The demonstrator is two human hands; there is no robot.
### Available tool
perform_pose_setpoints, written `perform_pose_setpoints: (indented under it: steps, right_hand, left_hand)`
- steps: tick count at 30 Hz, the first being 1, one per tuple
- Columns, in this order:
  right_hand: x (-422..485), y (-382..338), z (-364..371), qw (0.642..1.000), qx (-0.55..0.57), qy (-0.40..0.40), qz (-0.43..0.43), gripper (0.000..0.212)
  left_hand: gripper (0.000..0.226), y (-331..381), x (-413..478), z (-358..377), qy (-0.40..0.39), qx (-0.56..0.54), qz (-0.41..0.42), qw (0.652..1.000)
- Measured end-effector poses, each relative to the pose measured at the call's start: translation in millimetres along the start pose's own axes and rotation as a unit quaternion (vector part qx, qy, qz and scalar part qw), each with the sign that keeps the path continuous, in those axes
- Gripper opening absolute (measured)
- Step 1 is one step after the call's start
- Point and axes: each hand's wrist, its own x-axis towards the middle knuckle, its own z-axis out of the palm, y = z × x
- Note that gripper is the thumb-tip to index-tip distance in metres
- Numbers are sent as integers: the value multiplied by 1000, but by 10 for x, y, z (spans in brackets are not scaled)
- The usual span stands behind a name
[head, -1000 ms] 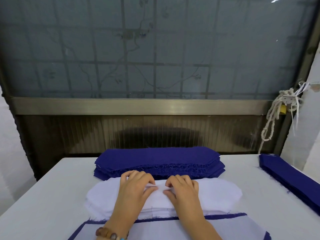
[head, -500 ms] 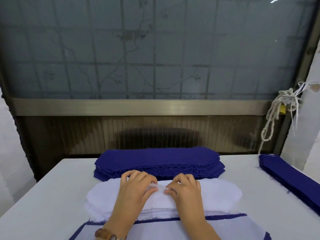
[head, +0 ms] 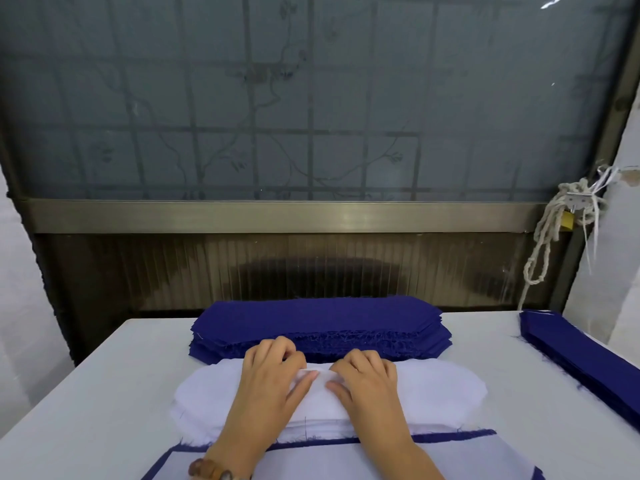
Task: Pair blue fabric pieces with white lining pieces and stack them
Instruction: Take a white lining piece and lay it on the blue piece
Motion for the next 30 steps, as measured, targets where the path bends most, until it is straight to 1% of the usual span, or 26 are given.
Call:
perform_pose_setpoints:
  steps: [2,4,6,7,9,13,17,21,25,27,30]
  right_hand:
    - [-6,46,5,1000,-4,-20,9,25]
    - [-17,127,45,996,5,-75,45,30]
    - [-29,210,83,993,-3,-100,66,34]
    - [-25,234,78,991,-8,-110,74,34]
    - [-9,282,52,987,-17,-127,91,35]
    - [16,451,-44,982,-31,-147,114,35]
    - [14,677,-189,975,-14,-158,153,24]
    - [-19,892,-288,970,-9,-139,200,20]
    - [-24,1026,-314,960,-42,-117,249,20]
    - [-37,1081,-317,955,-63,-113,268,23]
    - [-57,1164,-336,941,-106,-109,303,35]
  left_hand:
    - [33,-36,-12,-14,-27,14,-7,1000]
    - [44,-103,-30,-24,-65,39,-46,996]
    - [58,-209,-60,-36,-117,47,-103,987]
    - [60,-277,-84,-34,-139,49,-127,981]
    - [51,-393,-114,-45,-160,36,-161,973]
    - [33,-549,-150,-141,-159,-48,-211,963]
    - [15,-667,-178,-211,-162,-72,-242,954]
    - [11,-732,-199,-238,-172,-32,-278,944]
    - [14,-754,-204,-261,-171,-7,-311,935]
    - [16,-772,-203,-278,-172,9,-331,928]
    - [17,-813,-207,-280,-177,8,-362,915]
